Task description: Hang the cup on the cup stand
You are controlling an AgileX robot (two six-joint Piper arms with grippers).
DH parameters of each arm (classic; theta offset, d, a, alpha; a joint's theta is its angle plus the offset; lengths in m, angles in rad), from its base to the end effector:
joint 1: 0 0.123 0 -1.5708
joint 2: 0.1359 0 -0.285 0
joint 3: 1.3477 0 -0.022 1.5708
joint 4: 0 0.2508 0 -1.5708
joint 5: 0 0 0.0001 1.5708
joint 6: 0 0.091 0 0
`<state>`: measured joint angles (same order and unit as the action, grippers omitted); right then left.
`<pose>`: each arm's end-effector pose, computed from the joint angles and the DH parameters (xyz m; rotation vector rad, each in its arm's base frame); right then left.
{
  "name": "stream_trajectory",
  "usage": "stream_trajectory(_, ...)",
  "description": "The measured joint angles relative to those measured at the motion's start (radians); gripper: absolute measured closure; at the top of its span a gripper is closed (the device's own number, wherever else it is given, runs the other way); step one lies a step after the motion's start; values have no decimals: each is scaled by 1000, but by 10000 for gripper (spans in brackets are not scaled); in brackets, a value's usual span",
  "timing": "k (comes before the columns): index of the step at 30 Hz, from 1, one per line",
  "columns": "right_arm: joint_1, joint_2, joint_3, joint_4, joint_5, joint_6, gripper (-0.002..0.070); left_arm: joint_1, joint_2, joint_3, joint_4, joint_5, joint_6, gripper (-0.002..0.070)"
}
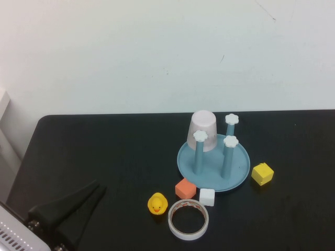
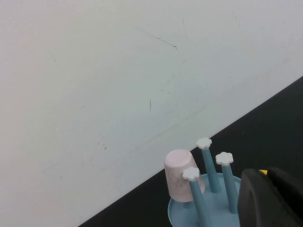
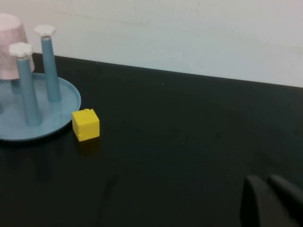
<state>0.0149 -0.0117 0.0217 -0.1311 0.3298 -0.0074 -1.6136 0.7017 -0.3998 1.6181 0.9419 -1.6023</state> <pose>0.0537 -0.0031 0.1770 -0.1034 1.8193 -0.1210 0.0687 -0.1150 0.2948 0.6805 1.5279 -0.3772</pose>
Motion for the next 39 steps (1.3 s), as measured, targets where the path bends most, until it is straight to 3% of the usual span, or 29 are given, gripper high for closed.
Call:
stream_trajectory(24,0,0,-1,0,9,-2,666,0,0,0,6,18,-5,676)
stream_trajectory(28,0,0,-2,0,9,-2,666,0,0,0,42,-60,-38,676)
stream_trajectory(31,0,0,-2,0,10,-2,666,0,0,0,51,-134,-123,676)
stream_trajectory(36,0,0,-2,0,10,-2,666,0,0,0,52,-201,-461,676)
stream_trajectory(39,0,0,-2,0,10,-2,666,0,2,0,52,-289,-477,676)
